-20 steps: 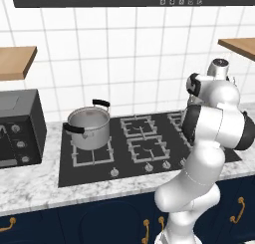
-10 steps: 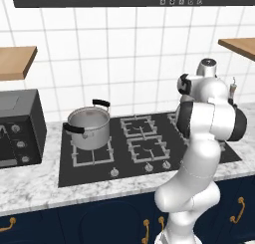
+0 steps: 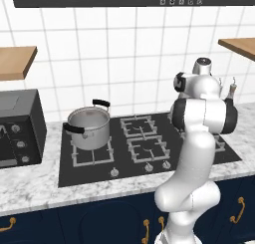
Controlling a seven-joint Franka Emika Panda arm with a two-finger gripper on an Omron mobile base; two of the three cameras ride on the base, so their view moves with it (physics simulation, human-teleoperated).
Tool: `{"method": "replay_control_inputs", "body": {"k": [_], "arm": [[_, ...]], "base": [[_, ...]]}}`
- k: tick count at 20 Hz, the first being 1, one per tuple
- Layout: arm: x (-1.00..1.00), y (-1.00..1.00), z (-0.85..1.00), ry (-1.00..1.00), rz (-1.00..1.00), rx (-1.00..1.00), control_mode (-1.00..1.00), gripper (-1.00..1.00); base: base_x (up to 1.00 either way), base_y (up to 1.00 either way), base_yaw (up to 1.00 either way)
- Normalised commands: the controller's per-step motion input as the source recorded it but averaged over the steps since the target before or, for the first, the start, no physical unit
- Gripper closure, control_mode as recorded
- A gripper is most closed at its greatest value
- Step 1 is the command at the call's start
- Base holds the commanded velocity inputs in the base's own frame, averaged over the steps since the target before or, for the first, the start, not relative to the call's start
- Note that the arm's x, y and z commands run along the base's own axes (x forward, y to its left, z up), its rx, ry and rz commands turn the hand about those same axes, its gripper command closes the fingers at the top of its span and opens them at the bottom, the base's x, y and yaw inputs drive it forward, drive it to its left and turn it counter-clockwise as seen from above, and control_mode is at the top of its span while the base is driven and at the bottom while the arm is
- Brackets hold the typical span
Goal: Pick the kettle from the counter and place it on a stove burner. Then turn the burner on.
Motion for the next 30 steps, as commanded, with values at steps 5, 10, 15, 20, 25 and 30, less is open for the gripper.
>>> {"method": "replay_control_inputs", "body": {"k": [5, 10, 15, 20, 25, 30], "arm": [[-0.02, -0.09, -0.12, 0.07, 0.0, 0.01, -1.0, 1.0], [0.0, 0.0, -0.32, 0.0, 0.0, 0.0, -1.0, 1.0], [0.0, 0.0, -0.47, 0.0, 0.0, 0.0, -1.0, 1.0], [0.0, 0.0, -0.17, 0.0, 0.0, 0.0, -1.0, 1.0], [0.0, -0.07, 0.04, 0.0, 0.0, 0.0, -1.0, 1.0], [0.0, -0.05, 0.0, 0.0, 0.0, 0.0, -1.0, 1.0]], "base": [[0.0, 0.0, 0.0], [0.0, 0.0, 0.0], [0.0, 0.0, 0.0], [0.0, 0.0, 0.0], [0.0, 0.0, 0.0], [0.0, 0.0, 0.0]]}}
